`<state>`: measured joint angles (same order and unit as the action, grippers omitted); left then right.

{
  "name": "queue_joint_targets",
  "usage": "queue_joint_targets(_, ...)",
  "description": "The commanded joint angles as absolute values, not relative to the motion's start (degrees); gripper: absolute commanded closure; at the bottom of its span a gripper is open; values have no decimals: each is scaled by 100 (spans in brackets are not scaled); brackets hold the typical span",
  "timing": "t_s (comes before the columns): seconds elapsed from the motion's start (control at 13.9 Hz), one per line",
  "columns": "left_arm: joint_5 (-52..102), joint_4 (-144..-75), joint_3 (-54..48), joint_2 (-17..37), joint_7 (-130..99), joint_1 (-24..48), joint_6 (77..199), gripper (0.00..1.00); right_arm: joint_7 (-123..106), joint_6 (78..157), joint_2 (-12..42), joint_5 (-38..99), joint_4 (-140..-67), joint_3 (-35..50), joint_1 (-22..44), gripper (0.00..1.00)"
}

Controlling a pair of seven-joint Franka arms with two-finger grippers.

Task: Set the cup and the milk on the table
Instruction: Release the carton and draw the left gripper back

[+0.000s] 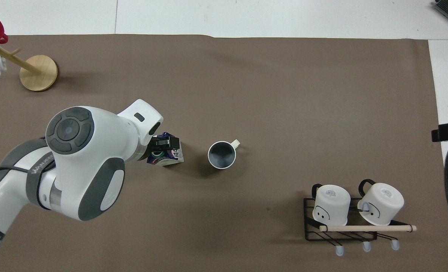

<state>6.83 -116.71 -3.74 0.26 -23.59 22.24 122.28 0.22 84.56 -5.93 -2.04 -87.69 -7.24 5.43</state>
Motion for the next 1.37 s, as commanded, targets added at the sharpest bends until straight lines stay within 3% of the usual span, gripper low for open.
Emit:
queue_joint_targets(0.0, 747, -11611, -281, -88, -2391, 2312, 12182, 0, -123, 8561, -747, -281, -8982, -703, 492, 0)
queue_joint_targets(0.22, 730, -11094, -229, -307, -2321, 2241, 11341, 0, -88, 8517, -756, -246, -8982, -703, 492, 0)
queue_joint_targets(0.94, -25, -9608, -211, -571, -486, 652, 9513, 0, -53, 8543, -791, -246, -9061, -712, 501, 0)
queue_joint_targets(1.3, -149, -9545, -54, -571, -501, 431, 9263, 0, 88, 8517, -844, -237, -9123, -703, 501, 0)
